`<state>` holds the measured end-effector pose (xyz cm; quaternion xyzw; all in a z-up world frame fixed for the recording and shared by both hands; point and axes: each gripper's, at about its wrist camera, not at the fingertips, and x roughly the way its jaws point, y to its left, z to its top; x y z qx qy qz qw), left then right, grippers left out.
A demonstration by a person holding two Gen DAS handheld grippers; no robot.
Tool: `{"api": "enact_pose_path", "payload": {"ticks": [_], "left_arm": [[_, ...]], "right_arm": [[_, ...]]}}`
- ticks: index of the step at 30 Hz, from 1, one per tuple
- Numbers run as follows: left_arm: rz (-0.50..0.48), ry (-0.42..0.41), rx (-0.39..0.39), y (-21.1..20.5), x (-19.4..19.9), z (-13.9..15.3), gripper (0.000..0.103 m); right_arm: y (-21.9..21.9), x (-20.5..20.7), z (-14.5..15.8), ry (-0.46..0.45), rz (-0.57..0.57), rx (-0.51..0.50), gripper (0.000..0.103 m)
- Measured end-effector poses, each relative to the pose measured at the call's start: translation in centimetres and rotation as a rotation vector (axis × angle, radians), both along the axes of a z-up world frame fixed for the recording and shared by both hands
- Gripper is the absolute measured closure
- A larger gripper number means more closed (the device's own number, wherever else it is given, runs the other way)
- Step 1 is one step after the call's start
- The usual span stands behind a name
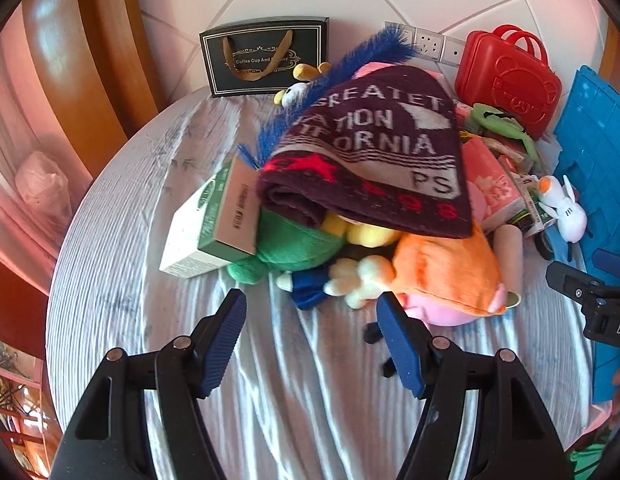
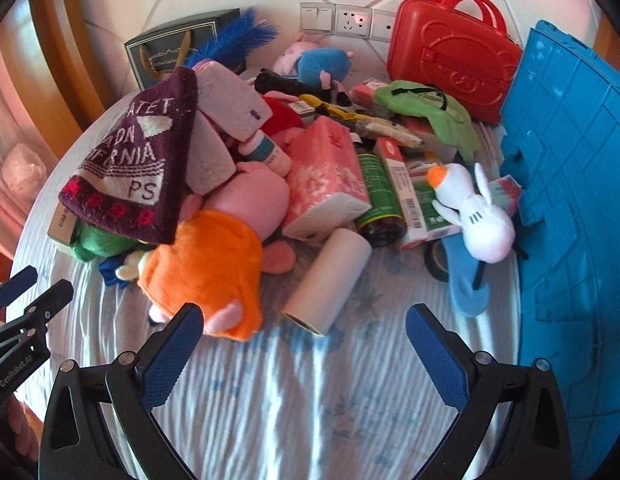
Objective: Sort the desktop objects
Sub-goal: 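Grasp the white-green deodorant patch box with the left tool while the right tool grasps the maroon knit hat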
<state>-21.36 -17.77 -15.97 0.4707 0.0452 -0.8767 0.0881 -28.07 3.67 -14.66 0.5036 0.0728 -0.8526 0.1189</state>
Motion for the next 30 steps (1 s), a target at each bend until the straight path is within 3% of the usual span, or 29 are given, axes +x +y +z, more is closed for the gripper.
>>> {"api": "enact_pose_path", "payload": {"ticks": [11,21,30], "left_arm": [[-0.145,-0.022,-0.016,-7.7,-1.6,-0.3,0.036],[-0.176,-0.039,0.002,-9.4,-2.0,-2.2,0.036],[-0.299,-0.056,-0.023,-9.8,-4.2,-4.0,0.036]], "right_arm": [[-9.0,1.2,0.4,0.000,-0.080,-0.010,0.000],[-13.9,1.7,-0.1,-0.013,-0.043,0.025,0.000],[-15.6,2.1,-1.3,-0.046,-0.137,0.039,0.000]]}}
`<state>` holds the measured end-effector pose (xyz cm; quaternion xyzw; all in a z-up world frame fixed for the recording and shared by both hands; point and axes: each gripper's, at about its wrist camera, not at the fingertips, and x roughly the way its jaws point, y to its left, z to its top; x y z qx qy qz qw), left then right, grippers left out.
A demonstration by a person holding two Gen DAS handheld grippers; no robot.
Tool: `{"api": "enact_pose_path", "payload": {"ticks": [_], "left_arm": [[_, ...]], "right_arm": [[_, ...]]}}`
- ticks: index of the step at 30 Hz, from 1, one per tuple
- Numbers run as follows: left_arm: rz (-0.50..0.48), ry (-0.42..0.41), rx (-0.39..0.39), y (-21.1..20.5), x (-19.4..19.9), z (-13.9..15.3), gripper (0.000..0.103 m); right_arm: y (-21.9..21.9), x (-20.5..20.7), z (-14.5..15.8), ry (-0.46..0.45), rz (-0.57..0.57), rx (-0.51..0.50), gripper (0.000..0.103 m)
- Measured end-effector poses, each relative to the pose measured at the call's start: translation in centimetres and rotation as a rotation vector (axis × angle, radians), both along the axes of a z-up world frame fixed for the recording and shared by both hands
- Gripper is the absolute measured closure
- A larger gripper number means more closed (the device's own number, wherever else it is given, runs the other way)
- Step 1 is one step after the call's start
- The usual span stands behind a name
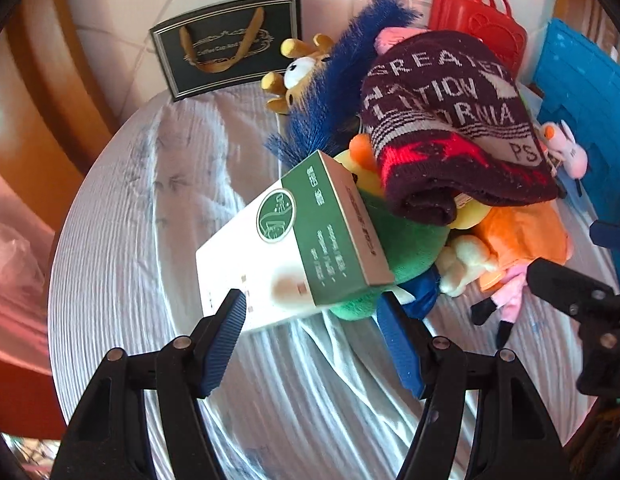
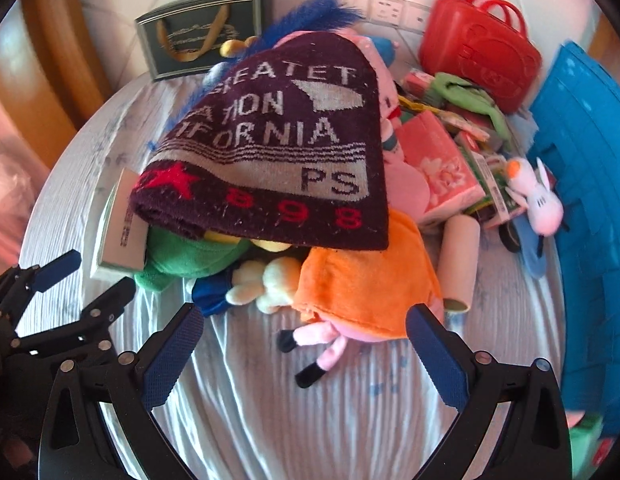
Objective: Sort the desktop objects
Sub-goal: 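Grasp the white-green deodorant patch box with the left tool while the right tool grasps the maroon knit hat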
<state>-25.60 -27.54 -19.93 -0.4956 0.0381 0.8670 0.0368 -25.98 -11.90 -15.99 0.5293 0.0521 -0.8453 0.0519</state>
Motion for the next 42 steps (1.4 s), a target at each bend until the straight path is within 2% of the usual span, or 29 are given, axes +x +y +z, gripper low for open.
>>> {"api": "enact_pose_path", "payload": {"ticks": [7,13,16,22,29,30,32,33,34,35,36,37,39,42], "left_arm": [[-0.094,0.003,-0.028,-1.3,-2.6,-1.4,0.036],[-0.157,0.024,-0.062,-1.0,-4.8,-1.9,0.036],[-0.172,0.024,-0.083,-1.4,-5.6,-2.2,0.034],[-0.147,-0.033,-0.086,-3.6,-7.7,-3.5,0.029],[-0.171,-0.012,-0.139,-3.8,-9.2,-4.4,0.029],[-0.174,-0.005,-0.144,-3.9,-9.4,-4.5,0.031],[-0.167,0.018,-0.153,-4.2,-9.7,-4.4,0.041],[-0.161,0.023,-0.154,-4.3,-9.8,-4.2,0.053],[-0.155,0.027,-0.136,-4.5,-9.8,-3.5,0.079],[-0.163,0.016,-0.090,-4.8,-10.0,-3.1,0.098],[-0.172,-0.016,-0.027,-5.0,-10.3,-2.9,0.103],[-0.171,-0.019,-0.011,-4.9,-10.6,-2.8,0.103],[-0.174,-0.008,-0.030,-4.7,-10.7,-3.0,0.103],[-0.157,-0.044,0.014,-5.7,-10.7,-3.7,0.103]], "right_arm": [[-1.0,0.1,-0.8,-0.014,-0.144,-0.015,0.000],[-1.4,-0.5,0.1,0.004,-0.215,-0.011,0.000],[-1.6,-1.0,0.8,0.016,-0.239,-0.019,0.000],[-2.6,-1.8,1.8,0.033,-0.250,-0.030,0.000],[-3.2,-2.7,1.7,0.039,-0.286,-0.025,0.000],[-3.2,-2.8,1.7,0.038,-0.290,-0.025,0.000],[-3.2,-3.1,1.7,0.042,-0.302,-0.020,0.000],[-3.3,-3.2,1.7,0.045,-0.306,-0.020,0.000],[-3.4,-3.3,1.9,0.049,-0.316,-0.016,0.000],[-3.5,-3.3,2.1,0.056,-0.318,-0.014,0.000],[-3.8,-3.4,2.3,0.064,-0.316,-0.015,0.000],[-4.2,-3.5,2.5,0.068,-0.308,-0.020,0.000],[-4.8,-3.8,2.6,0.074,-0.294,-0.024,0.000],[-5.9,-4.8,1.8,0.058,-0.277,-0.012,0.000]]}}
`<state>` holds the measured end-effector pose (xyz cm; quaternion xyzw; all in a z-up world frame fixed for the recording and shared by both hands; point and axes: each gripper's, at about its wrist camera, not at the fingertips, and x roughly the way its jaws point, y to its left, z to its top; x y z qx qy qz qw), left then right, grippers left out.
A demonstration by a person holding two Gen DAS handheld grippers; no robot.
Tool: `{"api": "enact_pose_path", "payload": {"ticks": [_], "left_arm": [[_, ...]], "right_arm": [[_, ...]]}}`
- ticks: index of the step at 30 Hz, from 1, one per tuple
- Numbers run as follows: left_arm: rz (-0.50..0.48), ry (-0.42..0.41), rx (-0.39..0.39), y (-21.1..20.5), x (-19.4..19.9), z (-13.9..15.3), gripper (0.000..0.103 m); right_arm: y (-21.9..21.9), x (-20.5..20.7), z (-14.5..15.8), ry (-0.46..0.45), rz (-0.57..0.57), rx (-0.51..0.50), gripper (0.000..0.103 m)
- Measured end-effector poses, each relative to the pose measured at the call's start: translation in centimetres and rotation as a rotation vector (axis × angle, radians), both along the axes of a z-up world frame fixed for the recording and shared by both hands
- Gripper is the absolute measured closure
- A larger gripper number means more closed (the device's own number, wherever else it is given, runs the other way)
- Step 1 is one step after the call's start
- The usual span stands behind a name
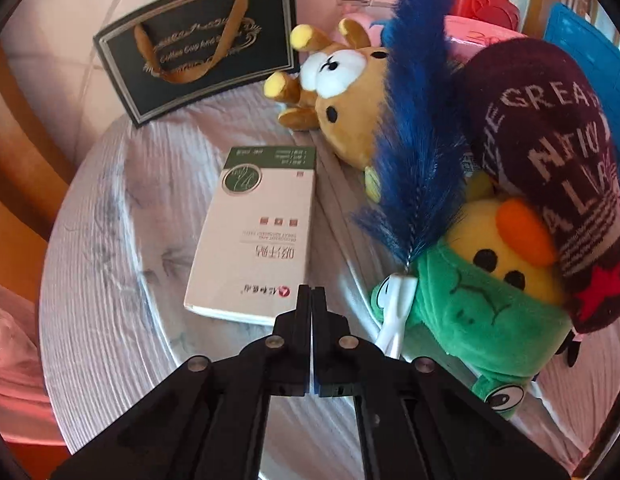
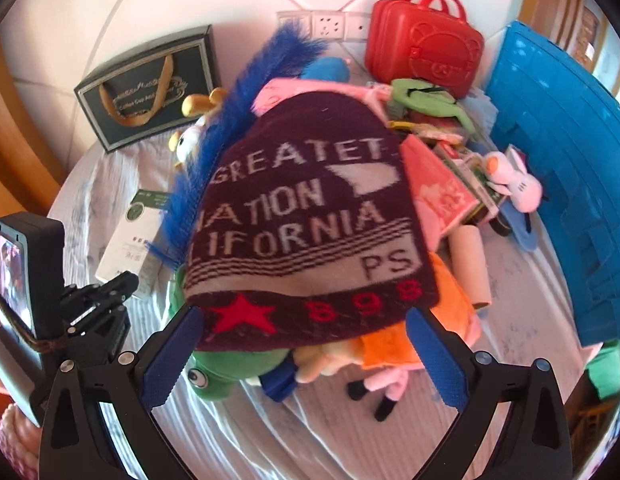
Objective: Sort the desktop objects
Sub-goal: 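Grasp the white-green deodorant patch box with the left tool while the right tool grasps the maroon knit hat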
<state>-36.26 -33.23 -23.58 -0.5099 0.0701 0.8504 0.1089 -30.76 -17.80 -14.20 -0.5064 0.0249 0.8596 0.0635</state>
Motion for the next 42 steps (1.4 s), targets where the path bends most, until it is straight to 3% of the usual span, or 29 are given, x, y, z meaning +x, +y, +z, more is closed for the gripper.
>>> {"api": "enact_pose_path", "payload": {"ticks": [3,5,7,9,14,16,21,24,29,32,33,34,37,39,42], "left_arm": [[-0.010,-0.039,0.046,-1.0,-0.1,0.2,0.100],[-0.022,-0.026,0.035,-1.6,-0.5,0.8,0.088],[-0.023,-0.013,0.021,-2.1,-1.2,1.2,0.045],[-0.012,0.009,0.018,-2.9,-2.1,1.3,0.027],[-0.017,-0.045,-0.007,-3.2,-5.1,-1.1,0.027],[-0.029,-0.055,0.036,-3.2,-6.0,-1.8,0.023],[-0.023,-0.138,-0.018,-1.8,-7.5,-5.1,0.020],[-0.026,-0.085,-0.005,-1.5,-6.7,-5.0,0.028],[-0.039,-0.045,-0.027,-1.1,-4.9,-4.0,0.028],[-0.031,0.006,-0.011,-1.1,-3.7,-1.9,0.028],[-0.027,0.024,-0.002,-1.1,-3.4,-1.1,0.028],[-0.025,0.042,0.006,-1.1,-3.0,-0.2,0.028],[-0.035,0.099,0.015,-0.6,-1.6,2.2,0.028],[-0.055,0.135,0.019,0.0,-0.7,3.7,0.028],[-0.067,0.170,0.027,1.0,0.6,5.3,0.028]], "right_arm": [[-0.5,-0.9,-1.3,-0.022,0.005,0.003,0.000],[-0.4,-1.5,-2.2,-0.037,-0.008,-0.008,0.000],[-0.5,-1.9,-2.5,-0.035,-0.018,-0.021,0.000],[-0.9,-2.3,-2.6,-0.036,-0.014,-0.013,0.000],[-1.1,-3.9,-3.3,-0.043,-0.020,-0.012,0.000],[-1.1,-4.4,-3.5,-0.040,-0.023,-0.015,0.000],[-1.4,-4.9,-3.3,-0.050,-0.026,-0.007,0.000],[-2.1,-5.2,-2.8,-0.024,-0.032,0.013,0.000],[-2.2,-5.9,-4.5,-0.018,-0.060,0.076,0.001],[-2.3,-5.3,-3.6,0.017,-0.047,0.081,0.029],[-2.0,-5.1,-3.1,0.026,-0.055,0.091,0.055],[-1.6,-4.8,-2.5,0.044,-0.065,0.107,0.059],[-0.1,-4.2,-2.0,0.049,-0.072,0.031,0.065],[0.2,-3.3,-1.4,0.074,-0.073,0.028,0.076],[0.3,-1.9,0.5,0.125,-0.061,0.030,0.079]]}}
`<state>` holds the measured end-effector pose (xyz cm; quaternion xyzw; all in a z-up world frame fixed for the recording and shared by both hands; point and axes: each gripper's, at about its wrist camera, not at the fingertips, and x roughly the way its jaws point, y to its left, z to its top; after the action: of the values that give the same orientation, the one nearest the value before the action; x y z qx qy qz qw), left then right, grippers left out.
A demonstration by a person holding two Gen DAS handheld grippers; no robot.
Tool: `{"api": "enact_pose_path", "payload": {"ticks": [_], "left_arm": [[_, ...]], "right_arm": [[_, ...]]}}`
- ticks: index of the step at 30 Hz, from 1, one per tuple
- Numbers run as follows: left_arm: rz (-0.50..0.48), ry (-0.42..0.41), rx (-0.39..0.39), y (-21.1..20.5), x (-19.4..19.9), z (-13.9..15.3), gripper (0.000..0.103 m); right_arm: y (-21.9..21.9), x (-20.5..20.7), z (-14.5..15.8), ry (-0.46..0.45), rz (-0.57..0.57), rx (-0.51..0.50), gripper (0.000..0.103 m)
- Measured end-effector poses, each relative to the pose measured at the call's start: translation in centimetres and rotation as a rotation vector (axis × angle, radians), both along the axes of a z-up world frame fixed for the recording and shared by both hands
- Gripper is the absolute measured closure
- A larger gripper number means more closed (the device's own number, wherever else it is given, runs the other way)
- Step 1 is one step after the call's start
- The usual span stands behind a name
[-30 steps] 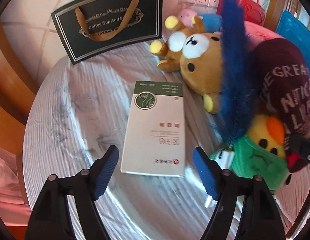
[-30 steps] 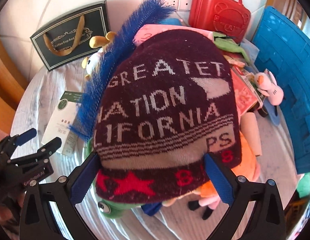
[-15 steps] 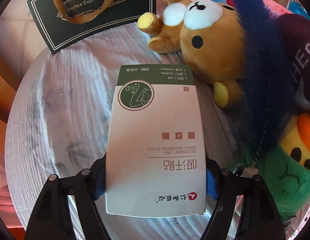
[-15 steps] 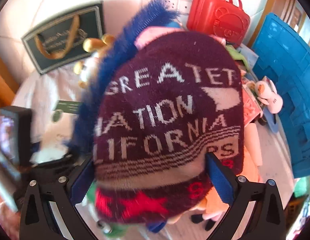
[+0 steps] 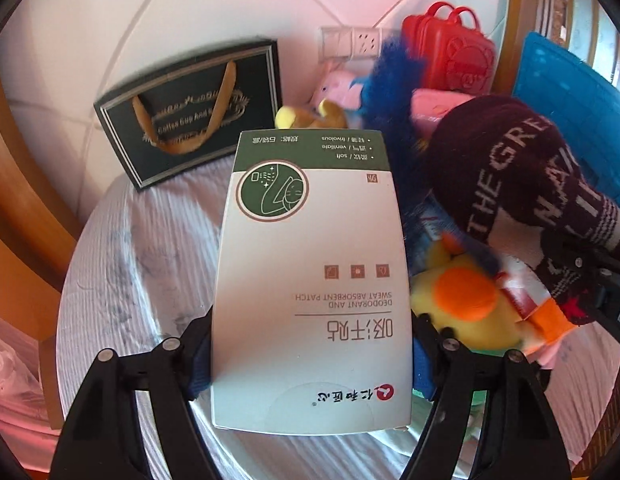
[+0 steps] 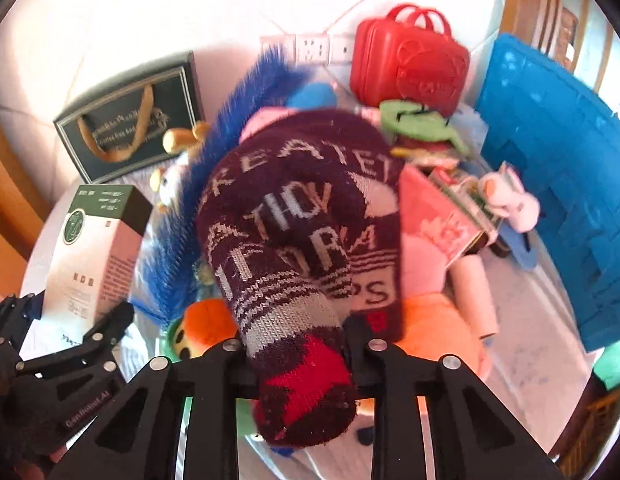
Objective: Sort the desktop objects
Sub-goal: 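Grasp the white-green deodorant patch box with the left tool while the right tool grasps the maroon knit hat, then lift and carry the patch box and knit hat over the blue bin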
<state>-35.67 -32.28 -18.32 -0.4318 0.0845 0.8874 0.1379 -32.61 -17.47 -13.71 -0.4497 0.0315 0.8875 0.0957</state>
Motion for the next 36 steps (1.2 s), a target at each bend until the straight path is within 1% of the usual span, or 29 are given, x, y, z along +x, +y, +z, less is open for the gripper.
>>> {"api": "enact_pose_path", "payload": {"ticks": [4,11,15,18,24,30,33,36], "left_arm": [[-0.012,0.044,0.014,0.9,2.1,2.8,0.028],[-0.020,0.116,0.024,2.5,6.4,8.0,0.028],[-0.018,0.144,0.035,3.3,8.4,9.9,0.028],[-0.013,0.161,0.040,4.7,10.2,11.2,0.028],[0.007,0.212,0.055,9.7,13.2,13.8,0.028],[0.078,0.242,0.079,16.0,15.7,15.3,0.028],[0.102,0.257,0.084,19.5,16.9,15.9,0.028],[0.115,0.262,0.089,22.8,17.8,16.6,0.028]], "right_arm": [[0.3,2.0,3.3,0.076,0.024,0.017,0.080],[1.4,6.2,8.2,0.196,0.039,0.004,0.080],[3.2,8.6,10.4,0.242,0.034,-0.017,0.080],[4.7,10.4,11.8,0.282,0.040,-0.026,0.080],[8.9,13.4,14.1,0.333,0.069,-0.018,0.080],[15.0,15.7,15.5,0.370,0.153,0.002,0.080],[18.9,16.9,16.2,0.387,0.189,0.007,0.080],[21.6,17.9,16.8,0.391,0.211,0.014,0.080]]}}
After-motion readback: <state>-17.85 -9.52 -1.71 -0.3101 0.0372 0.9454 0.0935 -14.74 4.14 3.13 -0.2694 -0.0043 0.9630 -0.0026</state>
